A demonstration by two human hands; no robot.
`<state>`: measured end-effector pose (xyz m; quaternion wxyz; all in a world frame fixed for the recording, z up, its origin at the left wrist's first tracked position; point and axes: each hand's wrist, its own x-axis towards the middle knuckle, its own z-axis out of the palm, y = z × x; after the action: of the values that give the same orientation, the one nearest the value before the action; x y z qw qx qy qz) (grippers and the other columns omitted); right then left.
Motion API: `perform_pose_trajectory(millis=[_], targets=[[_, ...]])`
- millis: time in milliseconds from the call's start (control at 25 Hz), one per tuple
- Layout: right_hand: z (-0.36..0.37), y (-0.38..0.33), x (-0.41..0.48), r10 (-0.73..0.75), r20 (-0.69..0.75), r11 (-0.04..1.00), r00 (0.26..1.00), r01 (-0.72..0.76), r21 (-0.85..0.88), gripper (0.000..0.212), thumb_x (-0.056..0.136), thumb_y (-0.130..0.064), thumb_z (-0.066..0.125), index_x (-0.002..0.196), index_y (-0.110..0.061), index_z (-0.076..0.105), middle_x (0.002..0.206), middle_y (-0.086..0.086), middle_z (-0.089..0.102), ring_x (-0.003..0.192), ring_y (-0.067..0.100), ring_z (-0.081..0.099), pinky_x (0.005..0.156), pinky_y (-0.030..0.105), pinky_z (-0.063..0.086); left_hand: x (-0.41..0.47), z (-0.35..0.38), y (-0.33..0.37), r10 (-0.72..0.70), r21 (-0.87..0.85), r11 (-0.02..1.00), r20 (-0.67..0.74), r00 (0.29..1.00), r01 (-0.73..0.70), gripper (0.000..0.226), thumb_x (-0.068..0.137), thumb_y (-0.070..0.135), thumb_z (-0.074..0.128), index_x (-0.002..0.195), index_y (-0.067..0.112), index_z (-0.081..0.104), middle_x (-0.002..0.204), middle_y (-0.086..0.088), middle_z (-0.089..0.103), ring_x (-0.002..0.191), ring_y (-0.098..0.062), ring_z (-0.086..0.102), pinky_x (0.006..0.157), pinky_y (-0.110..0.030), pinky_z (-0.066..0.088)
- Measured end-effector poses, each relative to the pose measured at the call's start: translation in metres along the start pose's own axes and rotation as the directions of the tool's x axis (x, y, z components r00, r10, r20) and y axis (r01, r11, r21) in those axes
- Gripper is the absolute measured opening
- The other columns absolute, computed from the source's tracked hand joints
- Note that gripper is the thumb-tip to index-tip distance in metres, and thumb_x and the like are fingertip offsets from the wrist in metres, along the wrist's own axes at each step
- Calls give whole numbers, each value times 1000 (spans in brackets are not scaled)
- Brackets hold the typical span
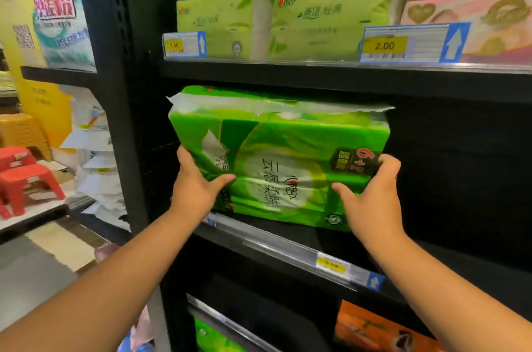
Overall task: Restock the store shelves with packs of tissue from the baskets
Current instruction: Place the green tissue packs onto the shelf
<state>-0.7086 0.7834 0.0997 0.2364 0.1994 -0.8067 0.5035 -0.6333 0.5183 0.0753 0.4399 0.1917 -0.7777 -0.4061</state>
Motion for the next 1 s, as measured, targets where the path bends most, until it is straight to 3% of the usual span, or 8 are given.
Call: perform_pose_trajectory(millis=[160,280,440,520,640,800,880,1000], targets=[[30,1,19,53,-67,993,996,-60,-103,77,76,-16,80,131,-1,29,125,22,49,114,37,53,91,44,47,48,16,-27,51,-14,999,72,996,-50,100,69,29,84,141,13,17,136,-9,48,121,-26,51,95,-32,43],[55,-3,29,176,-93,962,980,-192,-197,79,75,-21,82,133,4,33,123,26,51,113,41,53,93,46,47,79,30,-44,95,-52,995,132,987,-88,108,70,30,84,147,15,10,141,-8,45,126,-24,48,98,-27,38],[85,-5,37,229,-102,874,968,-251,-416,53,76,-33,80,86,14,60,89,32,63,90,45,62,69,41,43,111,45,-58,154,-88,986,159,975,-141,111,68,33,84,149,20,9,140,-8,48,124,-27,51,102,-37,43],[99,-6,42,284,-49,817,958,-268,-510,54,79,-40,76,72,11,62,83,33,64,87,45,63,66,40,39,127,52,-63,151,-112,985,192,970,-131,112,69,31,84,150,25,7,142,-8,46,123,-28,52,102,-34,42],[108,-4,48,386,40,695,922,-262,-670,64,84,-52,65,93,11,65,98,29,66,98,41,62,71,36,40,134,61,-68,184,-123,979,207,961,-161,119,67,29,85,152,24,3,151,-11,32,131,-30,44,107,-35,38],[118,12,54,395,55,657,917,-240,-715,76,85,-55,60,125,9,54,115,27,62,109,38,59,77,33,43,130,69,-64,161,149,961,390,907,-235,153,48,43,92,139,25,-30,155,-23,-2,143,-39,17,117,-40,20],[119,18,58,259,52,754,965,-168,-636,90,79,-51,69,144,2,36,139,27,46,128,36,46,93,31,41,134,72,-60,127,228,944,419,899,-240,155,47,46,91,135,25,-35,155,-25,-8,144,-41,11,116,-41,16],[127,28,63,41,56,909,998,-14,-416,128,61,-37,88,154,-15,2,158,21,-3,145,26,13,106,12,14,148,72,-58,32,332,920,463,886,-207,153,52,49,88,140,25,-35,155,-25,-13,142,-44,17,114,-48,23]])
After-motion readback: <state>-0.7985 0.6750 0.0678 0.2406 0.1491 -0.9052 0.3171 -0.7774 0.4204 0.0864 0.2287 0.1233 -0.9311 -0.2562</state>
